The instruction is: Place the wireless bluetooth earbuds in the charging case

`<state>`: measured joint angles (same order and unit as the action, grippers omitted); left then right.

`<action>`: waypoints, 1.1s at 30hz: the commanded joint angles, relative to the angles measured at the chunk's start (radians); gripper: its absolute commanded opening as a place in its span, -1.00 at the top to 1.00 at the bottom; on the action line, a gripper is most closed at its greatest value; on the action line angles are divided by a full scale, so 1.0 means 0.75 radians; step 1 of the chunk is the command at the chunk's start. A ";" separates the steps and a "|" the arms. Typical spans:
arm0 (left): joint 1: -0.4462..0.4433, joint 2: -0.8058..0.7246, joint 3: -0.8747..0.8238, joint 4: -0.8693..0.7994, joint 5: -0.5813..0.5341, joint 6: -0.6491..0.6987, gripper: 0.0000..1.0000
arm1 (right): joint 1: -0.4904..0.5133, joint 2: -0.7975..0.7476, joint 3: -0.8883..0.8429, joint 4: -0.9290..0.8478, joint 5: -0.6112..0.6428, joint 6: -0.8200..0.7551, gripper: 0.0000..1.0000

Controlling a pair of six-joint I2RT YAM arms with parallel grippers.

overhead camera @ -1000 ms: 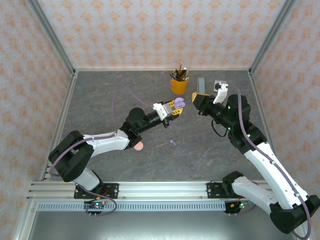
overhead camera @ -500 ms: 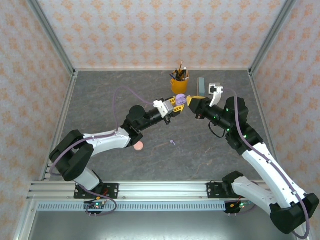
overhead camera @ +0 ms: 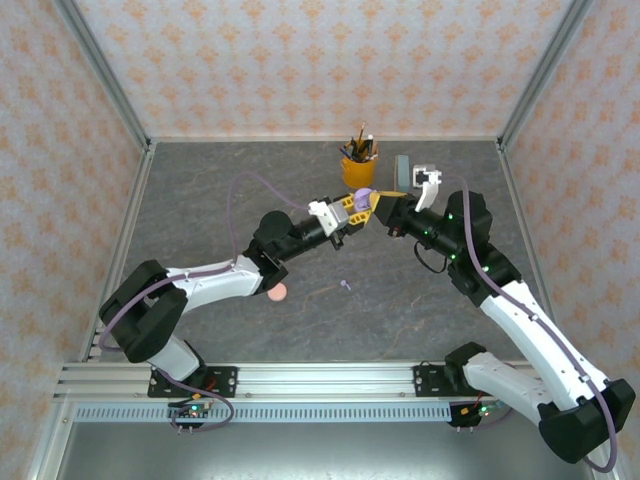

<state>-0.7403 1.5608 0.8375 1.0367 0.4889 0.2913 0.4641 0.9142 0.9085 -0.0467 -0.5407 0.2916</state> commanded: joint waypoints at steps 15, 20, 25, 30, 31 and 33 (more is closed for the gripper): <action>-0.011 0.003 0.059 0.035 0.007 0.026 1.00 | 0.012 0.024 -0.003 -0.002 -0.028 -0.046 0.70; -0.013 0.004 0.058 0.035 0.011 0.023 1.00 | 0.017 0.039 0.000 -0.024 -0.001 -0.063 0.71; -0.015 0.009 0.061 0.031 0.013 0.021 1.00 | 0.019 0.048 -0.013 0.006 0.044 -0.040 0.75; -0.017 0.012 0.060 0.027 0.011 0.021 1.00 | 0.019 0.048 -0.017 0.029 0.061 -0.019 0.75; -0.018 0.013 0.060 0.027 0.010 0.021 1.00 | 0.019 0.046 -0.016 0.029 0.060 -0.018 0.75; -0.017 0.013 0.058 0.025 0.009 0.023 1.00 | 0.019 0.041 -0.013 0.027 0.059 -0.014 0.76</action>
<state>-0.7399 1.5608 0.8448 1.0126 0.4820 0.2905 0.4751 0.9432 0.9085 -0.0586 -0.5228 0.2722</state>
